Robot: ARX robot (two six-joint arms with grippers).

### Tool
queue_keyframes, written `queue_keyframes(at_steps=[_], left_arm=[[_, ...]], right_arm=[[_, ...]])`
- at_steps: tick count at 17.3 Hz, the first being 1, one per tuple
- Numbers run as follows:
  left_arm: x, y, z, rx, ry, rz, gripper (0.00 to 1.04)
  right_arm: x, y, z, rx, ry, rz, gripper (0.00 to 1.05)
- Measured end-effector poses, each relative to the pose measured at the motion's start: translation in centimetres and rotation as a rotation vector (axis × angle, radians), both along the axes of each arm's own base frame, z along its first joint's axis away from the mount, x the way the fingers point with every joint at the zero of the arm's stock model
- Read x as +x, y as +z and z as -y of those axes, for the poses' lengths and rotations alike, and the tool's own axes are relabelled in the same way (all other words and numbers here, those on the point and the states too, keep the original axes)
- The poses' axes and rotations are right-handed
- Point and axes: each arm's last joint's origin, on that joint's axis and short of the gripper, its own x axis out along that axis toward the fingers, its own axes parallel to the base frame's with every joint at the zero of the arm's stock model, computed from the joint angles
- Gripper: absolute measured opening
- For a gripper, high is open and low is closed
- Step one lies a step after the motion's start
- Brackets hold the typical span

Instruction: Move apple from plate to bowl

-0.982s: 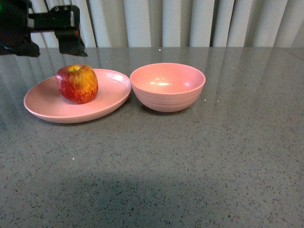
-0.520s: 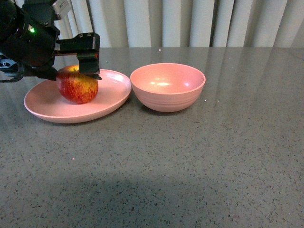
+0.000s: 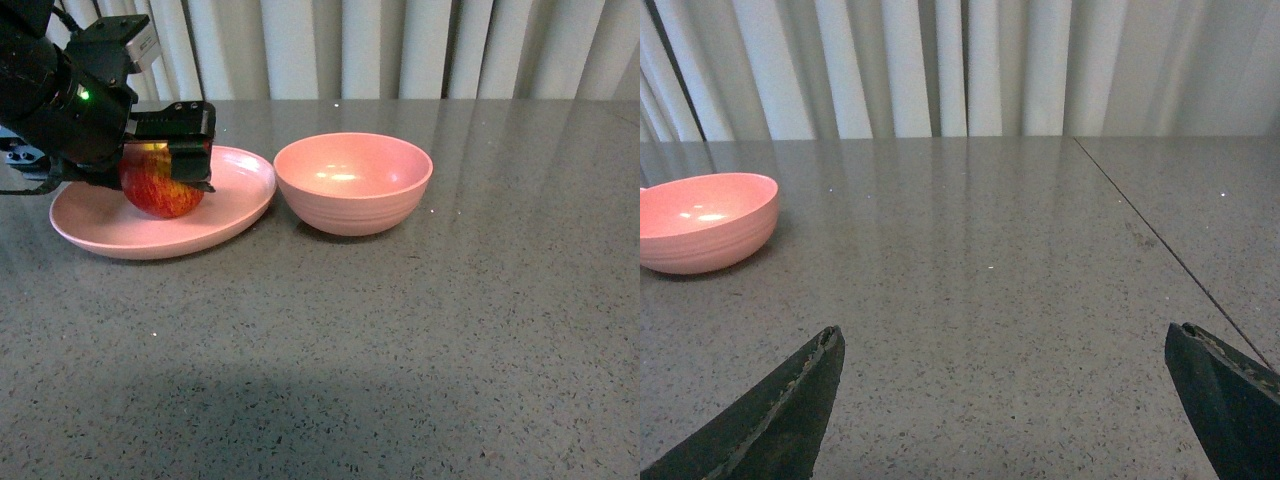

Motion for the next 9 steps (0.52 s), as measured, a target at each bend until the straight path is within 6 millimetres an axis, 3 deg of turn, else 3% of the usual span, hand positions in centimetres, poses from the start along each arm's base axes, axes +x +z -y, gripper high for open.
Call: queue_keyframes(at_steps=[2,3,9], left_arm=[[0.00,0.01,0.02,-0.003,-0.006,0.000,0.76],[0.00,0.01,0.03,-0.006,-0.009,0.000,0.73],[0.22,0.81,0.44,-0.008,-0.028,0.005,0.70]], right_arm=[[0.00,0.00,0.00,0.000,0.000,0.000,0.98],[0.00,0.00,0.00,0.000,0.000,0.000,0.98],[0.00,0.00,0.00,0.000,0.000,0.000,0.98]])
